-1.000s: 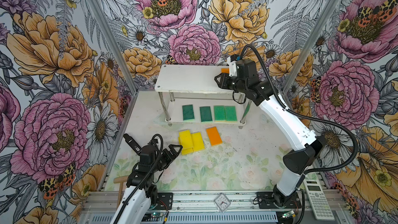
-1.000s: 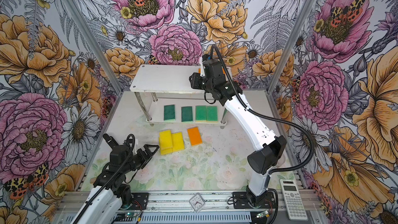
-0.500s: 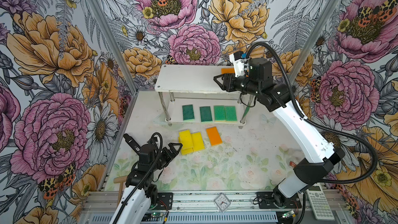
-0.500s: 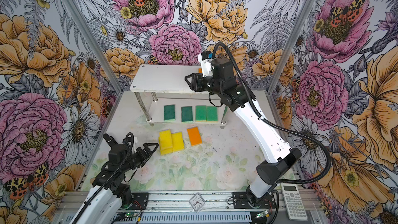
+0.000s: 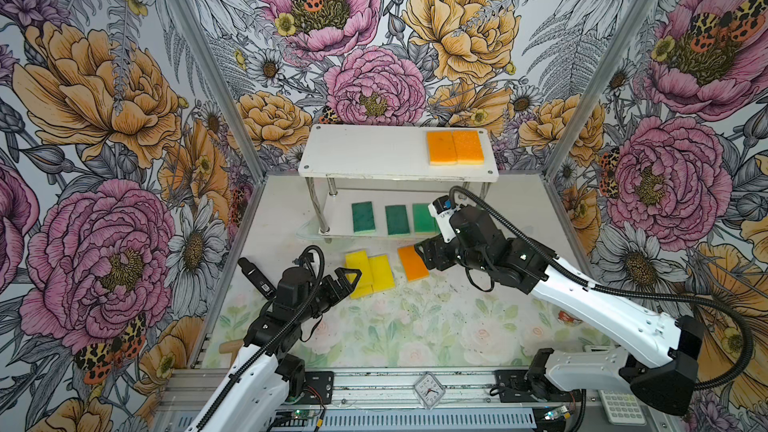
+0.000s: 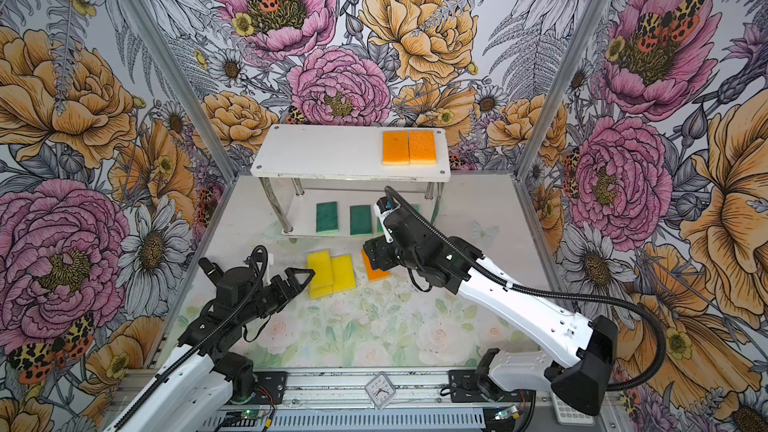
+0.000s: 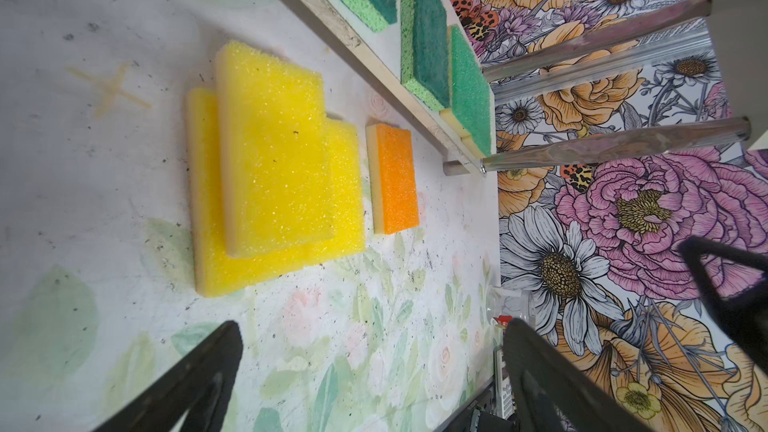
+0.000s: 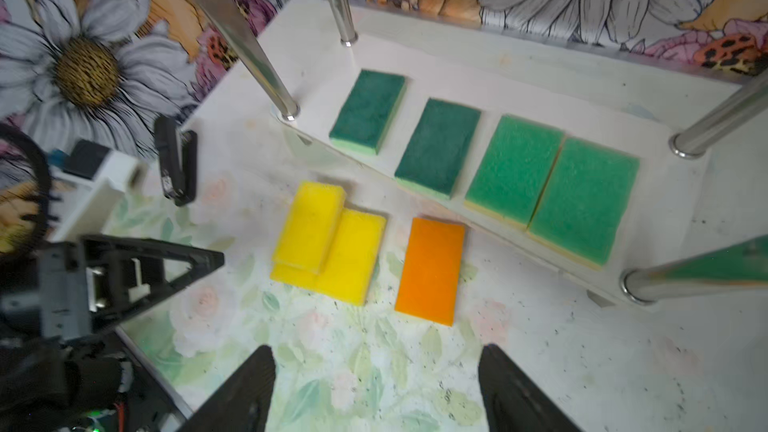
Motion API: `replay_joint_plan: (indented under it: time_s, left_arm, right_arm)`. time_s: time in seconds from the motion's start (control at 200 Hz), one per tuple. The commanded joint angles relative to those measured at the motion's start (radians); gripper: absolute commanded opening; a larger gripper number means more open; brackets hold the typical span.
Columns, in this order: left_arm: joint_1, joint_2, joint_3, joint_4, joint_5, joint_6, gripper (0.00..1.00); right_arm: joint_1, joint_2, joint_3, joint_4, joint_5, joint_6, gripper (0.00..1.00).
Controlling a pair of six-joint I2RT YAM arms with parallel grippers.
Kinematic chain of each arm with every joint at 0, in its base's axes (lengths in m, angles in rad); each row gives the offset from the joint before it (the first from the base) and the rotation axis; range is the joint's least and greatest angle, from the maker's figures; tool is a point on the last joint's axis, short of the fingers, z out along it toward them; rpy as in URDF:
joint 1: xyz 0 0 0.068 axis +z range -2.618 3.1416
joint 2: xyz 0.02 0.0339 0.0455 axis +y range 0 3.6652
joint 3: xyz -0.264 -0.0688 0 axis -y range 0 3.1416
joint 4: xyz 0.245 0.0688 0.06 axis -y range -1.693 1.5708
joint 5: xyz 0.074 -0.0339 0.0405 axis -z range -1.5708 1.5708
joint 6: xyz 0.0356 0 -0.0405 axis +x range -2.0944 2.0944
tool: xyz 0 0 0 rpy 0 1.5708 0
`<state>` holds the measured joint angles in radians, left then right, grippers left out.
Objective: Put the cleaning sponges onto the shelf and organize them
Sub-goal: 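Move the right gripper down to the orange sponge on the table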
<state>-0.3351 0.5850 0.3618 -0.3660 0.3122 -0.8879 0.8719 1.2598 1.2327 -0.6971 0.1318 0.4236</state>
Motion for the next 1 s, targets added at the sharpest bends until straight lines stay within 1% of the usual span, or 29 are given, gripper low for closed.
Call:
replay_joint_plan:
  time_s: [0.0,0.07,0.155,0.27,0.405,0.505,0.685,0.996]
  left_arm:
    - [-0.028,0.015,0.029,0.042,-0.072,-0.002,0.99]
    - [-0.044,0.025,0.029,0.050,-0.088,-0.011,0.99]
    - [-0.065,0.030,0.030,0.050,-0.110,-0.023,0.99]
    - [-0.076,0.030,0.025,0.050,-0.121,-0.034,0.99]
    - [-0.078,0.030,0.022,0.049,-0.118,-0.040,0.99]
    - [-0.079,0.033,0.020,0.047,-0.117,-0.042,0.99]
    - [-0.077,0.039,0.016,0.045,-0.119,-0.043,0.99]
    - [-0.078,0.039,0.009,0.046,-0.116,-0.036,0.99]
  right_arm:
    - [0.034,0.022,-0.067,0.029,0.172,0.024,0.81]
    - [0.035,0.050,-0.112,0.064,0.184,0.036,0.84]
    - [0.035,0.080,-0.169,0.121,0.223,0.051,0.90]
    - [0.033,0.103,-0.239,0.210,0.270,0.045,0.95]
    - [0.024,0.153,-0.272,0.275,0.240,0.045,0.99]
    - [0.021,0.214,-0.260,0.293,0.209,0.042,0.99]
    - [0.012,0.316,-0.231,0.318,0.192,0.069,1.00]
    - [-0.017,0.391,-0.263,0.432,0.132,0.114,0.99]
